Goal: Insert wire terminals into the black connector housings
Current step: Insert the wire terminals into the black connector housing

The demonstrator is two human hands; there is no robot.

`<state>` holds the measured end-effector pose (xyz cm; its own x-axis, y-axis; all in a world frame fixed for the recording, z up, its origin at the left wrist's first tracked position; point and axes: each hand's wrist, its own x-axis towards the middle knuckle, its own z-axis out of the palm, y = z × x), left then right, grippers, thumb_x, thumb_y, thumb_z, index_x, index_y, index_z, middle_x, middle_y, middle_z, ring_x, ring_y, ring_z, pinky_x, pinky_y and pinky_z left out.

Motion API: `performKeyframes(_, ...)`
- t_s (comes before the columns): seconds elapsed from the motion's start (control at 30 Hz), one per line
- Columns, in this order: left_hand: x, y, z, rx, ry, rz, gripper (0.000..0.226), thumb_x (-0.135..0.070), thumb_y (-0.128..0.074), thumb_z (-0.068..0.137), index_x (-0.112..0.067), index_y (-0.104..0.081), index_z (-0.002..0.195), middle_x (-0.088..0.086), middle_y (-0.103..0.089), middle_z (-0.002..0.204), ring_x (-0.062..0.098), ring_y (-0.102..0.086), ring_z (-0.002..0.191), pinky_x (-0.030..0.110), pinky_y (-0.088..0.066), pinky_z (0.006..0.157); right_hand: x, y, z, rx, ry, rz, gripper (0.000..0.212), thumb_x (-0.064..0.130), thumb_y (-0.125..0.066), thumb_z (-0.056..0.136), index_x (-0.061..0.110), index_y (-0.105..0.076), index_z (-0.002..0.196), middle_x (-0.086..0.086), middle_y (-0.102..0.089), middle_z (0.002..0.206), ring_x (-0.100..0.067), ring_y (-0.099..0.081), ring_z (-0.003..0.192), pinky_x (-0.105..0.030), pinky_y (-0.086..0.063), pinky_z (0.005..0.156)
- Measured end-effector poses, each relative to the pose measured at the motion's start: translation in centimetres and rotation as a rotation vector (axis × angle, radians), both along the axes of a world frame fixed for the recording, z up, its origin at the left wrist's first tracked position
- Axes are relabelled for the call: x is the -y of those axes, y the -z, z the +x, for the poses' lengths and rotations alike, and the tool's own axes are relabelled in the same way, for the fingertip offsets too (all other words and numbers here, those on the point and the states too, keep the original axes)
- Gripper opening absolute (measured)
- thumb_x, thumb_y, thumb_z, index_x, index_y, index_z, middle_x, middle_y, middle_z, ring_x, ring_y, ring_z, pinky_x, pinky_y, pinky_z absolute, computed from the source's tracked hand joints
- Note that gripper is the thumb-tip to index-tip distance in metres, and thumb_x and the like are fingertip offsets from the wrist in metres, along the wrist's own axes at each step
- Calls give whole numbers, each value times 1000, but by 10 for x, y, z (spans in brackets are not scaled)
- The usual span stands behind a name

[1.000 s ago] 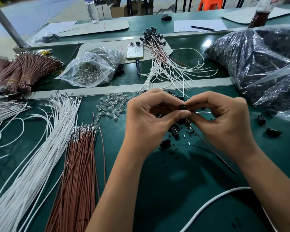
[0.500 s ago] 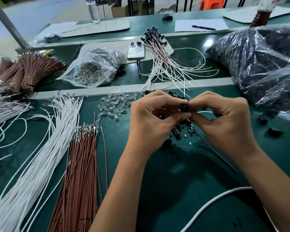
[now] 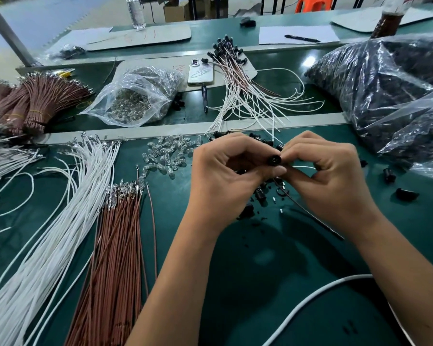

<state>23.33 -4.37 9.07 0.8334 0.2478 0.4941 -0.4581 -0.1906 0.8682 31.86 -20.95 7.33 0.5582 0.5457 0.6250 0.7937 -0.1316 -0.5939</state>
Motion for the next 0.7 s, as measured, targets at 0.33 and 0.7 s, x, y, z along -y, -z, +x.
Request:
performKeyframes(0.33,4,-4,-1,-5,81,-134,25,13,-84,68,1,-73,87,13,-74,79,20,-70,71,29,-57,71,-3,-3,-5,67,38,41,7,9,-78,85,5,-79,91,-1,-73,93,-22,-64,89,-29,-51,78)
performKeyframes(0.7,1,-5,-3,-15,61,-123,23,11,-86,68,0,-73,85,16,-74,79,22,-71,71,33,-59,71,1,-2,-1,72,8,62,17,-4,-83,84,7,-79,96,-3,-75,95,-23,-69,88,-34,-55,76)
